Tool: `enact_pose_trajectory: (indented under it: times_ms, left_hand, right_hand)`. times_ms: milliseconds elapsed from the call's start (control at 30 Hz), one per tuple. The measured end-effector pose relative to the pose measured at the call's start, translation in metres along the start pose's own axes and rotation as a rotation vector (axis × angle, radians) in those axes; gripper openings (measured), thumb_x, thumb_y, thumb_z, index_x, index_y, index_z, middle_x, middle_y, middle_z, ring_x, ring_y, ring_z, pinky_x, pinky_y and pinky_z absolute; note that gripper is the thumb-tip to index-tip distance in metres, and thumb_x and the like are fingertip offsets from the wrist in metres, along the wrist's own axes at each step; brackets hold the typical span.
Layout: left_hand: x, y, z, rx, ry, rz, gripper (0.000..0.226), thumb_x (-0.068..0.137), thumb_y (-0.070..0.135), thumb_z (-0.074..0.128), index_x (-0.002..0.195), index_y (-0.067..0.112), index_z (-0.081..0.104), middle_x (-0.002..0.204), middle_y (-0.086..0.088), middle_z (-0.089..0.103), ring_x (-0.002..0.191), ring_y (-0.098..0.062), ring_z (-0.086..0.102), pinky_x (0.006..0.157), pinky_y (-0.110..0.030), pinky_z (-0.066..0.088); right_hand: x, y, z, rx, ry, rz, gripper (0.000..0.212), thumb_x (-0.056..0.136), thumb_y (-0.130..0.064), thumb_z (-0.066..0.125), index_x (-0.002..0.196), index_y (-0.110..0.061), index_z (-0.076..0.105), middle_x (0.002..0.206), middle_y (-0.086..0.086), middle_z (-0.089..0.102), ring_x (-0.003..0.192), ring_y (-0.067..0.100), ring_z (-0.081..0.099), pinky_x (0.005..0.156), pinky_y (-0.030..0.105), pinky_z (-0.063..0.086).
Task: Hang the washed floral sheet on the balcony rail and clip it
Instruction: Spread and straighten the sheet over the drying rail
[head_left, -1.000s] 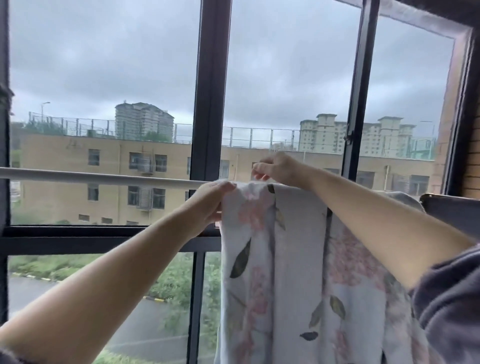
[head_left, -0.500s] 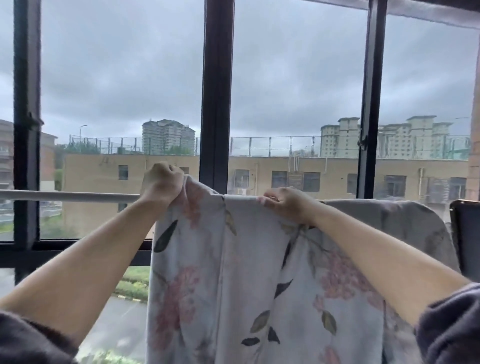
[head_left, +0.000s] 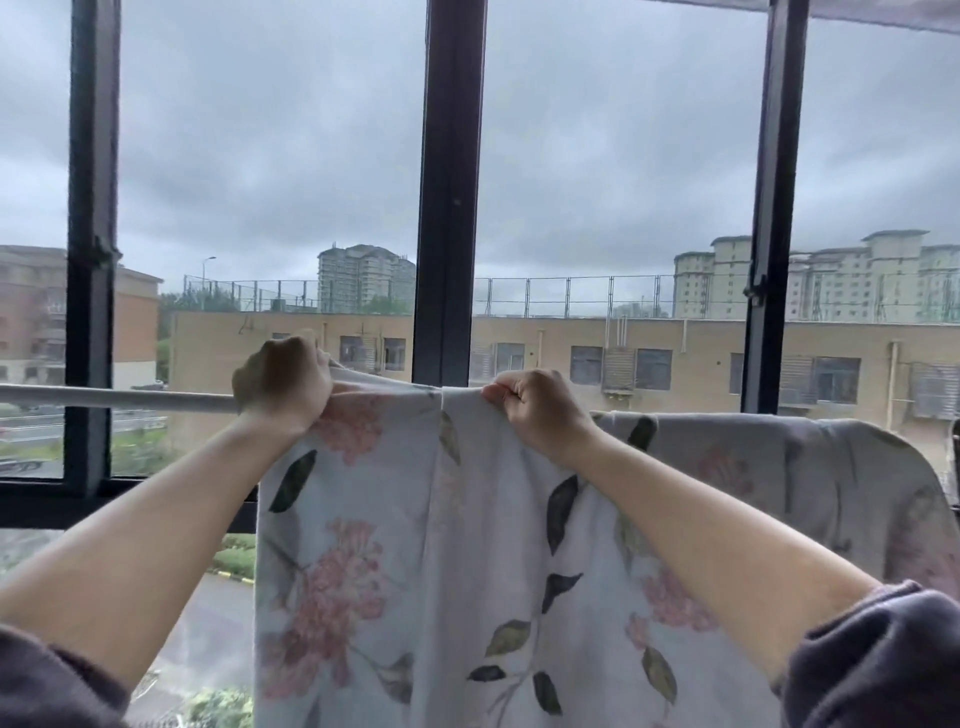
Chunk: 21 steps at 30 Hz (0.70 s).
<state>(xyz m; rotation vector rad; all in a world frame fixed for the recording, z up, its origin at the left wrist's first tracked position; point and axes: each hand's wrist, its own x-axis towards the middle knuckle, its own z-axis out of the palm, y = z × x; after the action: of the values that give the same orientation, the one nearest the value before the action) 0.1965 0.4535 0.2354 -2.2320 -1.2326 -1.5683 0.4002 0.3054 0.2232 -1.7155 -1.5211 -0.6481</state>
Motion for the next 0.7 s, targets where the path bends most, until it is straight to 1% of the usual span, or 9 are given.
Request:
enact_pose_trajectory:
  times_ms: [133, 200, 267, 367, 433, 500, 567, 633, 700]
  left_hand:
    - [0.008, -0.006, 0.000, -0.007, 0.011, -0.058, 0.016, 0.094, 0.016, 0.047, 0.080, 0.010, 0.053, 0.070, -0.011, 0.053, 0.067, -0.026, 0.049, 0.066, -0.038, 0.043]
    - [0.012, -0.016, -0.001, 0.030, 0.010, -0.110, 0.018, 0.094, 0.016, 0.047, 0.081, 0.006, 0.055, 0.067, -0.011, 0.052, 0.066, -0.027, 0.050, 0.063, -0.037, 0.042]
    - [0.016, -0.042, -0.005, 0.110, 0.004, -0.193, 0.020, 0.093, 0.016, 0.048, 0.083, 0.000, 0.058, 0.071, -0.017, 0.057, 0.068, -0.030, 0.053, 0.062, -0.038, 0.043]
    - [0.017, -0.079, -0.015, 0.235, -0.049, -0.346, 0.019, 0.086, 0.015, 0.055, 0.089, -0.003, 0.061, 0.088, -0.030, 0.062, 0.086, -0.043, 0.060, 0.075, -0.045, 0.049]
    - [0.015, -0.078, -0.016, 0.306, -0.129, -0.370, 0.024, 0.084, 0.018, 0.058, 0.094, -0.004, 0.061, 0.098, -0.030, 0.061, 0.096, -0.044, 0.059, 0.082, -0.047, 0.047]
    - [0.010, -0.065, -0.009, 0.307, -0.117, -0.253, 0.026, 0.089, 0.022, 0.052, 0.098, -0.002, 0.061, 0.103, -0.028, 0.058, 0.098, -0.040, 0.055, 0.089, -0.047, 0.042]
    - [0.000, -0.042, -0.002, 0.196, -0.154, -0.113, 0.035, 0.096, 0.034, 0.042, 0.099, 0.005, 0.062, 0.104, -0.023, 0.061, 0.097, -0.036, 0.056, 0.097, -0.048, 0.036]
    - [-0.016, -0.016, 0.006, 0.090, -0.285, 0.058, 0.050, 0.093, 0.055, 0.033, 0.096, 0.015, 0.064, 0.096, -0.013, 0.067, 0.091, -0.028, 0.060, 0.100, -0.046, 0.031]
    - [-0.031, 0.006, 0.018, -0.031, -0.302, 0.191, 0.049, 0.090, 0.061, 0.033, 0.087, 0.024, 0.065, 0.084, -0.003, 0.067, 0.084, -0.023, 0.061, 0.098, -0.042, 0.029]
  right_hand:
    - [0.002, 0.003, -0.002, -0.036, -0.004, -0.026, 0.031, 0.093, -0.029, 0.053, 0.063, -0.025, 0.058, 0.053, -0.011, 0.046, 0.064, 0.020, 0.046, 0.062, 0.030, 0.039]
    - [-0.002, 0.002, -0.006, -0.079, -0.018, -0.038, 0.026, 0.095, -0.027, 0.051, 0.073, -0.022, 0.064, 0.067, -0.001, 0.063, 0.067, 0.019, 0.047, 0.062, 0.026, 0.032]
    - [-0.004, 0.006, -0.009, -0.110, -0.016, -0.040, 0.022, 0.096, -0.021, 0.050, 0.086, -0.015, 0.069, 0.085, 0.007, 0.071, 0.071, 0.020, 0.052, 0.064, 0.024, 0.030]
    - [-0.005, 0.017, -0.011, -0.139, -0.019, -0.023, 0.022, 0.095, -0.018, 0.049, 0.097, -0.017, 0.071, 0.096, 0.005, 0.072, 0.086, 0.024, 0.063, 0.067, 0.023, 0.033]
    - [-0.003, 0.018, -0.009, -0.151, -0.036, -0.017, 0.024, 0.096, -0.021, 0.048, 0.102, -0.019, 0.071, 0.100, 0.004, 0.072, 0.093, 0.025, 0.064, 0.068, 0.024, 0.034]
    - [-0.001, 0.015, -0.005, -0.161, -0.045, -0.030, 0.025, 0.097, -0.024, 0.046, 0.104, -0.020, 0.070, 0.101, 0.005, 0.072, 0.093, 0.026, 0.063, 0.068, 0.026, 0.034]
    - [-0.001, 0.010, 0.000, -0.194, -0.036, -0.045, 0.027, 0.098, -0.030, 0.044, 0.102, -0.021, 0.069, 0.097, 0.006, 0.072, 0.090, 0.029, 0.063, 0.067, 0.029, 0.036]
    - [-0.002, 0.009, 0.001, -0.227, -0.018, -0.052, 0.030, 0.099, -0.034, 0.041, 0.098, -0.019, 0.067, 0.091, 0.008, 0.071, 0.086, 0.030, 0.063, 0.065, 0.030, 0.035]
    - [-0.004, 0.010, 0.000, -0.219, -0.027, -0.044, 0.029, 0.099, -0.031, 0.041, 0.096, -0.018, 0.067, 0.090, 0.008, 0.071, 0.084, 0.030, 0.062, 0.065, 0.030, 0.033]
